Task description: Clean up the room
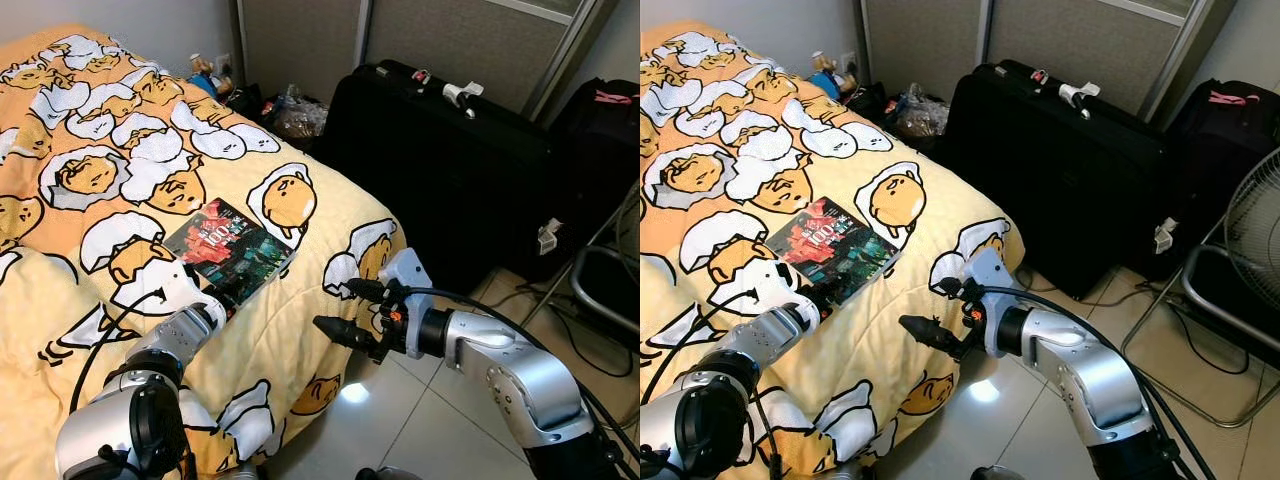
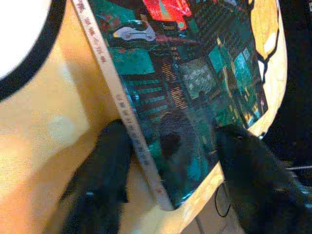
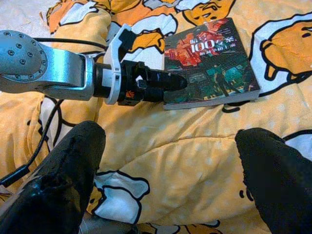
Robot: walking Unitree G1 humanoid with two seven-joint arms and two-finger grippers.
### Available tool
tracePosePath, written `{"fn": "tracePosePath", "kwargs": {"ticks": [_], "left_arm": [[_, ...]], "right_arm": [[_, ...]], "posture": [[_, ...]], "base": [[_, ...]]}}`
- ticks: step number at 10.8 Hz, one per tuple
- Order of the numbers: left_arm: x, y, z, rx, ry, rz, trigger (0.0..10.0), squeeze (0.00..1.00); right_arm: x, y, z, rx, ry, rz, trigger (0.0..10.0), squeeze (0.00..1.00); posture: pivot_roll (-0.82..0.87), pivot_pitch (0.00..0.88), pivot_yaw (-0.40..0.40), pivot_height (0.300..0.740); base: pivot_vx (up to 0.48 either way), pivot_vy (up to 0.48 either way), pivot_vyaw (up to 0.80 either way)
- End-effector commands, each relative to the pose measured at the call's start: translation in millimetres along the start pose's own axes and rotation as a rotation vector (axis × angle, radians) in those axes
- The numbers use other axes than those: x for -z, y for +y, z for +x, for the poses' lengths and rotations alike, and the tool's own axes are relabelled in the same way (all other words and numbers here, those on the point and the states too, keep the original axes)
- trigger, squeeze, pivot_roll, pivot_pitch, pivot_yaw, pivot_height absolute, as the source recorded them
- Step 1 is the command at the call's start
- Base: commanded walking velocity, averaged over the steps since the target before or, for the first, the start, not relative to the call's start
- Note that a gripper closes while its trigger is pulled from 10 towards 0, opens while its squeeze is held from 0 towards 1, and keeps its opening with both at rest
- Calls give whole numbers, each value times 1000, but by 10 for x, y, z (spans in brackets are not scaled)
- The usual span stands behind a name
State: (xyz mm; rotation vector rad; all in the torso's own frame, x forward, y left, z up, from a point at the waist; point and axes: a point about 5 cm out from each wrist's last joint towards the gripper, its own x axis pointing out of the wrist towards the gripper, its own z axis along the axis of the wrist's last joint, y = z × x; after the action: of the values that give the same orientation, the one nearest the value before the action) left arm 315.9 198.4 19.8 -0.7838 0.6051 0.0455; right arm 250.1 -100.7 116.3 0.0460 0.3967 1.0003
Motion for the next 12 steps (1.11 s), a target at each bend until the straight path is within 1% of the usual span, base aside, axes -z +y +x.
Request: {"fn": "tracePosePath", "kwargs": {"ticks": [1,3,4,6,7,9,10,11,12], "left_arm": [[83,-36,16,20,39,10,0,0],[72,-47,22,16,26,-12,0,0],[68,-48,23,13,23,-13,0,0],[51,-36,20,1,9,-29,0,0],[19,-27,16,-5,-17,-51,0,0],[-91,-48,11,15,-84,-104,0,0],[-179,-68,2,44,-129,-127,0,0],[-222,-70,-6,50,-147,-141,0,0],[-343,-80,-29,76,-190,-177,0,0]], "right_arm": [[-32,18,-10,-12,2,-18,10000,0],[-22,34,-14,-34,15,-24,10000,0],[0,48,-28,-54,38,-44,10000,0],[50,20,-40,-36,86,-74,10000,0],[76,-23,-48,-7,108,-81,10000,0],[79,-56,-50,15,105,-84,10000,0],[74,-102,-46,54,92,-85,10000,0],[65,-127,-44,73,80,-83,10000,0],[50,-168,-46,103,62,-81,10000,0]], "posture": [[-182,51,-30,740],[-183,53,-31,740],[-182,54,-32,740],[-184,54,-31,740],[-184,52,-30,740],[-180,44,-27,740],[-178,38,-23,740],[-174,29,-19,740],[-168,2,-6,740]], "base": [[0,0,0],[0,0,0],[0,0,0],[0,0,0],[0,0,0],[0,0,0],[0,0,0],[0,0,0],[0,0,0]]}}
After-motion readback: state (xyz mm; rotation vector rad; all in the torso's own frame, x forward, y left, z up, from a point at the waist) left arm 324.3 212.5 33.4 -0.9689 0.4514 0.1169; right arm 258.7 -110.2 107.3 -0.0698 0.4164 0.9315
